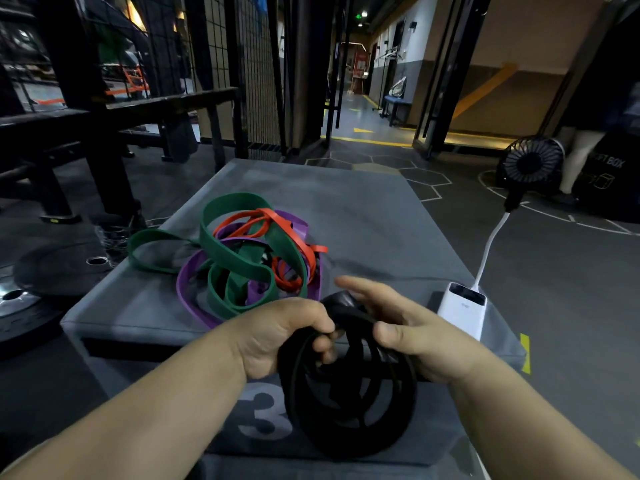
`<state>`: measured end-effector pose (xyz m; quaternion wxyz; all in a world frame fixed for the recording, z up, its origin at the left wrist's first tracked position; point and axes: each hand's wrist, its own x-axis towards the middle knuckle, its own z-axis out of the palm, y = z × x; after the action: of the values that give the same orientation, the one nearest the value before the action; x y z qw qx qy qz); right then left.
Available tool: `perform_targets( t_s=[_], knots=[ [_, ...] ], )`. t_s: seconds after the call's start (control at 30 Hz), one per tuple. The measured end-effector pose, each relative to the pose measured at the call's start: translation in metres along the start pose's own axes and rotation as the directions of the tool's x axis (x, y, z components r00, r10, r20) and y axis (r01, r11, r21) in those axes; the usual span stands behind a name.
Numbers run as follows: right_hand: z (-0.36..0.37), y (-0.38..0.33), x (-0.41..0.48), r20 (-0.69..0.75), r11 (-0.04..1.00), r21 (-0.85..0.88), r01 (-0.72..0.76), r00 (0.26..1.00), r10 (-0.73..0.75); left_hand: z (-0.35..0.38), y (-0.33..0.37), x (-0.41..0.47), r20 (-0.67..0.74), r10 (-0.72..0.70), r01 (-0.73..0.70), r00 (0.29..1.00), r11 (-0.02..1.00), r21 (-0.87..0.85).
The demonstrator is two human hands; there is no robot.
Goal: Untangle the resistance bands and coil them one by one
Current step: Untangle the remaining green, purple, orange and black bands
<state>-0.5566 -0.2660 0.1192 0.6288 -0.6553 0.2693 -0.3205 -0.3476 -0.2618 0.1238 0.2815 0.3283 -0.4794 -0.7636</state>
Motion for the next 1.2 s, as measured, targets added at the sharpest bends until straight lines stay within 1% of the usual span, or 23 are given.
perform_targets(
  t_s=[0.03, 0.07, 0.17, 0.23, 0.3, 0.37, 0.47, 0.53, 0.6, 0.67, 0.7, 0.83, 0.87, 0.97, 1.07, 1.13, 1.2],
  knots=[
    [0.003, 0.001, 0.0, 0.009, 0.999, 0.05, -0.003, 1.0, 0.003, -0.002, 0.0, 0.001, 0.02, 0.006, -0.006, 1.0, 1.0, 0.028],
    [0.004, 0.003, 0.002, -0.014, 0.998, 0.062, -0.004, 1.0, 0.004, -0.004, -0.001, 0.003, 0.024, 0.011, -0.013, 1.0, 0.999, 0.051],
    [0.003, 0.0, 0.005, -0.16, 0.994, 0.099, -0.047, 0.985, 0.062, -0.008, 0.001, 0.002, 0.003, 0.016, -0.017, 1.0, 0.997, 0.082],
    [-0.001, -0.003, 0.007, -0.243, 0.99, 0.097, -0.102, 0.962, 0.123, -0.009, 0.004, 0.0, -0.074, 0.048, -0.041, 0.996, 0.995, 0.091],
    [-0.001, -0.005, 0.008, -0.279, 0.983, 0.116, -0.14, 0.946, 0.167, -0.009, 0.005, -0.001, -0.139, 0.069, -0.057, 0.988, 0.994, 0.088],
    [0.0, -0.004, 0.009, -0.272, 0.975, 0.133, -0.178, 0.94, 0.208, -0.009, 0.006, -0.001, -0.167, 0.059, -0.048, 0.984, 0.996, 0.07],
    [-0.002, -0.005, 0.009, -0.231, 0.967, 0.174, -0.187, 0.947, 0.225, -0.01, 0.009, -0.002, -0.185, 0.068, -0.051, 0.98, 0.994, 0.093],
    [-0.006, -0.007, 0.008, -0.173, 0.96, 0.215, -0.18, 0.96, 0.218, -0.011, 0.013, -0.004, -0.201, 0.098, -0.074, 0.975, 0.99, 0.122],
    [-0.008, -0.007, 0.006, -0.096, 0.965, 0.208, -0.162, 0.978, 0.184, -0.013, 0.015, -0.005, -0.202, 0.113, -0.085, 0.973, 0.986, 0.144],
    [-0.008, -0.006, 0.005, -0.057, 0.972, 0.182, -0.145, 0.986, 0.158, -0.014, 0.015, -0.005, -0.2, 0.119, -0.089, 0.973, 0.984, 0.153],
    [-0.008, -0.006, 0.006, -0.068, 0.977, 0.158, -0.145, 0.985, 0.158, -0.014, 0.015, -0.005, -0.201, 0.121, -0.091, 0.972, 0.984, 0.152],
    [-0.006, -0.005, 0.009, -0.216, 0.988, -0.029, -0.15, 0.966, 0.14, -0.017, 0.016, -0.004, -0.223, 0.131, -0.096, 0.966, 0.982, 0.162],
    [-0.005, -0.005, 0.01, -0.229, 0.987, -0.065, -0.144, 0.965, 0.126, -0.018, 0.016, -0.004, -0.23, 0.137, -0.101, 0.963, 0.981, 0.164],
    [-0.001, -0.002, 0.01, -0.166, 0.991, -0.111, -0.079, 0.984, 0.06, -0.019, 0.015, -0.003, -0.243, 0.138, -0.104, 0.96, 0.984, 0.147],
    [0.002, 0.0, 0.01, -0.105, 0.999, -0.048, 0.025, 0.994, -0.03, -0.015, 0.015, -0.002, -0.252, 0.129, -0.101, 0.959, 0.988, 0.121],
    [0.001, -0.001, 0.01, -0.111, 0.999, 0.045, 0.03, 0.993, -0.025, -0.015, 0.016, -0.002, -0.272, 0.132, -0.104, 0.953, 0.988, 0.116],
    [-0.006, -0.001, 0.008, -0.061, 0.991, 0.133, 0.03, 0.998, -0.022, -0.019, 0.017, -0.002, -0.326, 0.148, -0.128, 0.934, 0.988, 0.08]
  ],
)
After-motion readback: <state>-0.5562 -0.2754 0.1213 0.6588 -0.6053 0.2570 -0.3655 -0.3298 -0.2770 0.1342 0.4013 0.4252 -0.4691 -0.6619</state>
